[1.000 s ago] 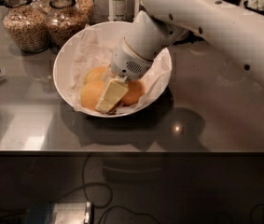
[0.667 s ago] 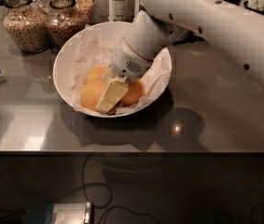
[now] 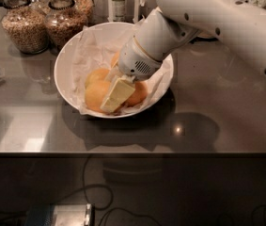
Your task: Pick orange from white bowl
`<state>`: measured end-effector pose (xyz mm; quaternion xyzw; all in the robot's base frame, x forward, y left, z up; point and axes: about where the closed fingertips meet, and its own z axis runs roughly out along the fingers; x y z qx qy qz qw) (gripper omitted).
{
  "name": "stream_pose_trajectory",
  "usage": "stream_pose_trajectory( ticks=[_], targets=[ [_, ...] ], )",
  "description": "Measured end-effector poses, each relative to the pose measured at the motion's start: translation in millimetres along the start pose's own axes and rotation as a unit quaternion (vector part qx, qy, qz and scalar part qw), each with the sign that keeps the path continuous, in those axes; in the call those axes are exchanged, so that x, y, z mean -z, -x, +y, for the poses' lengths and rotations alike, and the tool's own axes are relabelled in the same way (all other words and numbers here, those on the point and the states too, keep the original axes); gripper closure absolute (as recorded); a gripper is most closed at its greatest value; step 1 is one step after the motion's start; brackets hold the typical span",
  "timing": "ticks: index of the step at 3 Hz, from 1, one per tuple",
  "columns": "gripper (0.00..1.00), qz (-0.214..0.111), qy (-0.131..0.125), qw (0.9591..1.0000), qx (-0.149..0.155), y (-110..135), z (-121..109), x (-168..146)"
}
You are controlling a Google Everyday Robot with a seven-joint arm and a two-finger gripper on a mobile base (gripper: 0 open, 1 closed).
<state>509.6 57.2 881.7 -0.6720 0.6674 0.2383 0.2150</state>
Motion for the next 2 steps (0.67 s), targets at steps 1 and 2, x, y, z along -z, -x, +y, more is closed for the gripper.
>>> stream_pose_trajectory(
  ticks=[1,2],
  targets=[
    [1.0,-0.057,-0.036,0.9975,0.021,9,7,40],
    [1.0,-0.128,-0.081,0.9863,0.066,30,20,105]
  ],
)
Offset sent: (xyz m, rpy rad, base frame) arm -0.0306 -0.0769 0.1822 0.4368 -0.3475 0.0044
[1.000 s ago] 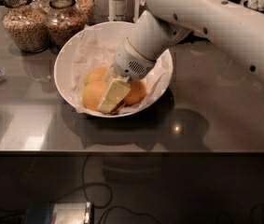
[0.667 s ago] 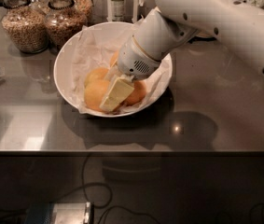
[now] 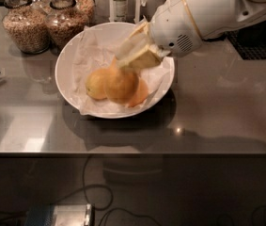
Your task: Pick orange from white bowl
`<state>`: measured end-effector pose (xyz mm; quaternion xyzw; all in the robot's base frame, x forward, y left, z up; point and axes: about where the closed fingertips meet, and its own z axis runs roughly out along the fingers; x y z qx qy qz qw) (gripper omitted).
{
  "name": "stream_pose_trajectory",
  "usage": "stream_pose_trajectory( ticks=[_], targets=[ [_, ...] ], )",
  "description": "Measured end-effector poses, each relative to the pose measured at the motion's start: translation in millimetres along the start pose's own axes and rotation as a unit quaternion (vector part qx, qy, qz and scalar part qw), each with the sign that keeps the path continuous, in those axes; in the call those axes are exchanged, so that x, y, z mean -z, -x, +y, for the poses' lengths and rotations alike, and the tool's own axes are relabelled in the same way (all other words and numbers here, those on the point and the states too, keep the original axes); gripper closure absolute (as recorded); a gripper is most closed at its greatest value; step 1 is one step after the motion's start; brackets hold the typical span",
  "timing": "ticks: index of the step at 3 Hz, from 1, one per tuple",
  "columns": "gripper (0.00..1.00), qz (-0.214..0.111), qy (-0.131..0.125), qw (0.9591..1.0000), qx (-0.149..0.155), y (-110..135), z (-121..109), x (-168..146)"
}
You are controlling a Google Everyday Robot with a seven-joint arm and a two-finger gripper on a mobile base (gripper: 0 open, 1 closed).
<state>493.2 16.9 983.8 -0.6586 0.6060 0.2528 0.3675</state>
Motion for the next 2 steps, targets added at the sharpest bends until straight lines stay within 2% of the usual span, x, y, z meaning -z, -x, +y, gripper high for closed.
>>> stream_pose_trajectory(
  ticks=[1,2],
  targets=[
    [1.0,-0.048,-0.021,0.9977,0.042,33,7,42],
    [1.0,-0.071,-0.017,0.9957,0.057,47,14,56]
  ],
)
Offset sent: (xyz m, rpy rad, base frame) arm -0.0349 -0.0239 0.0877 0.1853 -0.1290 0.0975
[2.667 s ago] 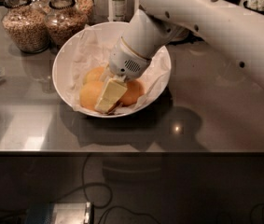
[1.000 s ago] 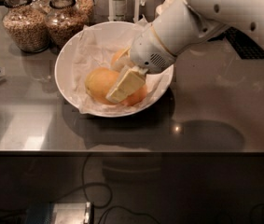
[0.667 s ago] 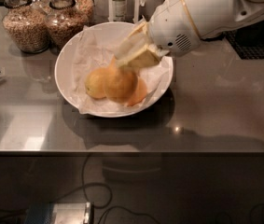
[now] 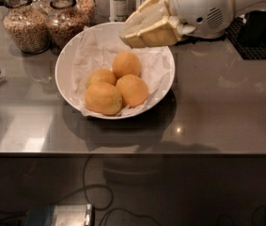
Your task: Pick orange from white bowl
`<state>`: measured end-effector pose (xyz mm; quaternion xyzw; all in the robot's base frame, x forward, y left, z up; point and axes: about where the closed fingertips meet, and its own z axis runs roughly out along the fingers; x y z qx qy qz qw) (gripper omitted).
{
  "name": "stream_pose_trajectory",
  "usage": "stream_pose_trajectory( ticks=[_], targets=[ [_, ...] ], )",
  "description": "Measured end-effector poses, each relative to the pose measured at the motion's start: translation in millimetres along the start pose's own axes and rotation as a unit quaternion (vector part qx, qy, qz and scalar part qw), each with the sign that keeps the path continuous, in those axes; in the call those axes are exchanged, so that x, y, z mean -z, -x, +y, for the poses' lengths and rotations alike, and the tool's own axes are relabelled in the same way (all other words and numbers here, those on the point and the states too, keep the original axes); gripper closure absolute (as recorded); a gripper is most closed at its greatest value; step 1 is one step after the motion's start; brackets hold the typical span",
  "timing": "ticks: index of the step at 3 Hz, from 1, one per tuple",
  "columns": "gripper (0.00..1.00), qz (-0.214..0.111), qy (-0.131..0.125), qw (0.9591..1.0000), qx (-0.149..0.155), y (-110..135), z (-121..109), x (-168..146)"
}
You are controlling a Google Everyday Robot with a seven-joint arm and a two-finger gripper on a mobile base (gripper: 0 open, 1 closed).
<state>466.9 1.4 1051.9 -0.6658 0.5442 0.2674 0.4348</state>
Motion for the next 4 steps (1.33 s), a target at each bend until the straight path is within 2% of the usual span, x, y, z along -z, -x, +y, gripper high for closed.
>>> stream_pose_trajectory(
  ticks=[1,2,3,4],
  targets=[
    [1.0,0.023,0.033,0.9991,-0.012,-5,-2,-6],
    [1.0,0.074,0.109,0.9904,-0.043,-27,-5,-46],
    [1.0,0.107,0.178,0.9757,-0.068,-49,-1,-88],
    [0.81,0.106,0.182,0.9753,-0.066,-47,0,-93]
  ],
)
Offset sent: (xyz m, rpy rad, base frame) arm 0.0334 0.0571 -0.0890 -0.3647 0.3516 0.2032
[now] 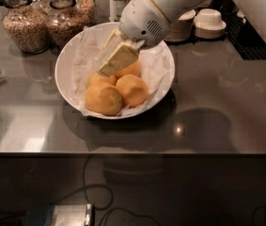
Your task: Pick orange from white bowl
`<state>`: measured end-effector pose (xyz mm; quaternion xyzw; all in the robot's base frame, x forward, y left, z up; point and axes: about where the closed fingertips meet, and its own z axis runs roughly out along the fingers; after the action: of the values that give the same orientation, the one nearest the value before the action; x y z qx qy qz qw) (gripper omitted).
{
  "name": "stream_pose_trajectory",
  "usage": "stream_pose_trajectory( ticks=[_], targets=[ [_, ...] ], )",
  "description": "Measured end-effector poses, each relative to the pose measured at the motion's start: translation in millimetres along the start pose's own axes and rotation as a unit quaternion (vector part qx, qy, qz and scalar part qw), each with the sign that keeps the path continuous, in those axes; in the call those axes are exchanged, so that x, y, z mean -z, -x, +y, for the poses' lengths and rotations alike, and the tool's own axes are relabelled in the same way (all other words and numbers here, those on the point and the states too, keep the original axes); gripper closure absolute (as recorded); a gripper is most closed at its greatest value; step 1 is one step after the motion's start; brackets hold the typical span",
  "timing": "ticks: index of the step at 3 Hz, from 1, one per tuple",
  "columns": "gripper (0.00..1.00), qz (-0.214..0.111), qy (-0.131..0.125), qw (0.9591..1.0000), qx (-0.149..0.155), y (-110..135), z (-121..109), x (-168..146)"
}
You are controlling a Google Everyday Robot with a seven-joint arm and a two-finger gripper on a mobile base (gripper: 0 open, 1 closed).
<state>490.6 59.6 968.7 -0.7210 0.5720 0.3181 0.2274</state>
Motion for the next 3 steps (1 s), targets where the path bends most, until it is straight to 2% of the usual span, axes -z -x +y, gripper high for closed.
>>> stream_pose_trajectory(
  ticks=[3],
  targets=[
    [0.11,-0.008,-0.016,0.9998,0.002,-5.1,-2.3,-3.6]
  ],
)
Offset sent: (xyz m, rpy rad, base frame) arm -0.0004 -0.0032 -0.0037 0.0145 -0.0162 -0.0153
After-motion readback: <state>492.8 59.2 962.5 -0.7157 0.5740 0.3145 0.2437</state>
